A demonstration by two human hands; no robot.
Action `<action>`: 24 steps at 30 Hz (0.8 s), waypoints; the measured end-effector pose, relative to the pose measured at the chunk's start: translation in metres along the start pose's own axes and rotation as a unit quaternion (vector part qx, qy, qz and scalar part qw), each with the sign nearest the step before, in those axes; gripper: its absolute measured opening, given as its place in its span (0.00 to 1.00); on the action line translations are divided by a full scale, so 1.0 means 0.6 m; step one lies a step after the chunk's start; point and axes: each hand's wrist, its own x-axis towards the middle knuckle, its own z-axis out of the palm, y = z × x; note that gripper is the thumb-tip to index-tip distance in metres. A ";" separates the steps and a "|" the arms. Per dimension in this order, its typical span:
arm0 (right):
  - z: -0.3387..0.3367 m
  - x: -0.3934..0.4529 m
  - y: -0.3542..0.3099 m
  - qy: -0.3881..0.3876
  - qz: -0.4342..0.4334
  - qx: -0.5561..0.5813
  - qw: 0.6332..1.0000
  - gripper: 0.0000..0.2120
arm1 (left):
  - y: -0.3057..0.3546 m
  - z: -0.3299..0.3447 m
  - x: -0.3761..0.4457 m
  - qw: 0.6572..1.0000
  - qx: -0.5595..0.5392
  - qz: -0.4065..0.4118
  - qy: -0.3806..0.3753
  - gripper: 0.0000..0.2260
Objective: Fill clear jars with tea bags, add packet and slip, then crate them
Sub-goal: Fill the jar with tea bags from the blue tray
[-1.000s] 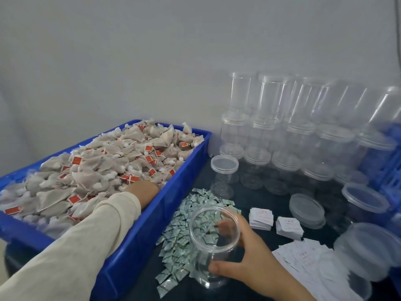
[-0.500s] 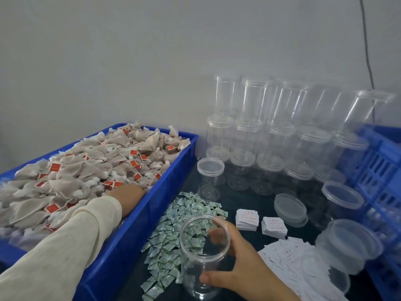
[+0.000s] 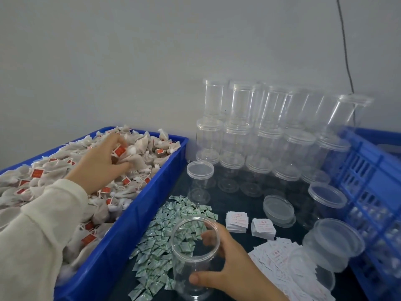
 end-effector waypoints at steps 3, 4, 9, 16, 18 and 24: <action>0.005 0.007 -0.002 0.019 0.002 -0.008 1.000 0.43 | 0.070 -0.016 -0.020 0.995 -0.066 0.057 -0.044 0.13; 0.008 0.009 -0.004 0.023 0.000 -0.014 1.000 0.43 | 0.091 -0.018 -0.029 0.991 -0.072 0.083 -0.070 0.13; 0.021 0.018 -0.021 0.004 -0.025 0.010 1.000 0.39 | 0.164 0.002 -0.073 0.955 -0.018 0.193 -0.223 0.13; 0.022 0.014 -0.038 0.003 -0.062 0.022 0.998 0.39 | 0.179 0.048 -0.098 0.918 0.121 0.217 -0.310 0.10; 0.020 0.013 -0.044 0.008 -0.070 0.022 0.997 0.40 | 0.184 0.053 -0.095 0.905 0.140 0.214 -0.339 0.10; 0.020 0.014 -0.058 0.042 -0.093 -0.022 0.995 0.45 | 0.219 0.067 -0.087 0.840 0.242 0.232 -0.427 0.10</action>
